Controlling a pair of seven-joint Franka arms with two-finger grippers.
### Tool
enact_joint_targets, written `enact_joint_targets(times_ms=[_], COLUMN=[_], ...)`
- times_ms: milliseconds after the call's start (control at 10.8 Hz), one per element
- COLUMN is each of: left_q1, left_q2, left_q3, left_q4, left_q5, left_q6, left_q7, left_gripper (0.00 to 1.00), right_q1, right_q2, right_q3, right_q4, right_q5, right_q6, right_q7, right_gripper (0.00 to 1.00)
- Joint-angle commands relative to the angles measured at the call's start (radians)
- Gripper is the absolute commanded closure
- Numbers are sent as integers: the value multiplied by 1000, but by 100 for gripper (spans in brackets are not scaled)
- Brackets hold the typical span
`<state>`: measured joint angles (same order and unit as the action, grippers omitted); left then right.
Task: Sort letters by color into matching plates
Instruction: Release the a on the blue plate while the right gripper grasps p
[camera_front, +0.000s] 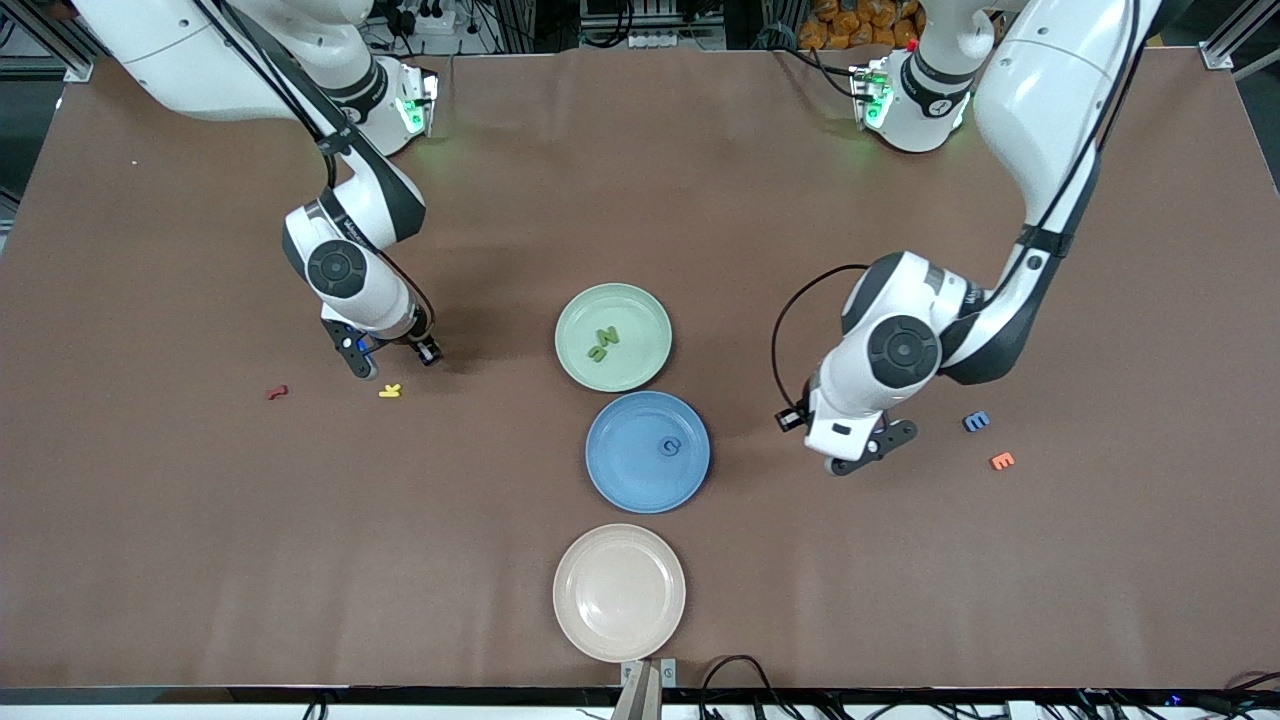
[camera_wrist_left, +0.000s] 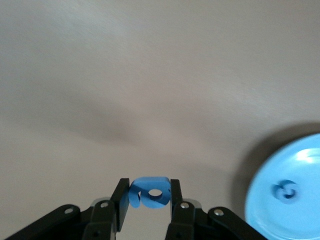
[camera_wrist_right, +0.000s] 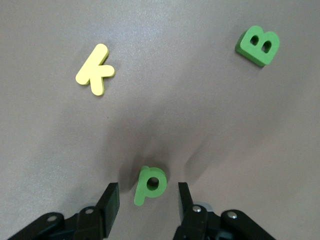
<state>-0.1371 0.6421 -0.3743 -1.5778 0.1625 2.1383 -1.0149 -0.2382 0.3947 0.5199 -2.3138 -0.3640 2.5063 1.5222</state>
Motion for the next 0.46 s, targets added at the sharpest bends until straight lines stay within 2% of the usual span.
enact_joint_targets(times_ms=[0, 370], left_q1=[-73, -134], left_q2=[71, 105], left_q3=[6, 9], left_q4=[114, 114], left_q5=[-30, -70], left_q6=[32, 221], left_q7=[-100, -139], left_gripper=[100, 100], right_q1=[-24, -23], right_q2=[-23, -10], right_q3=[12, 0], right_q4=[-27, -27], right_q5=[2, 0], right_q6=[19, 40], right_q7=[-23, -28], right_gripper=[47, 49])
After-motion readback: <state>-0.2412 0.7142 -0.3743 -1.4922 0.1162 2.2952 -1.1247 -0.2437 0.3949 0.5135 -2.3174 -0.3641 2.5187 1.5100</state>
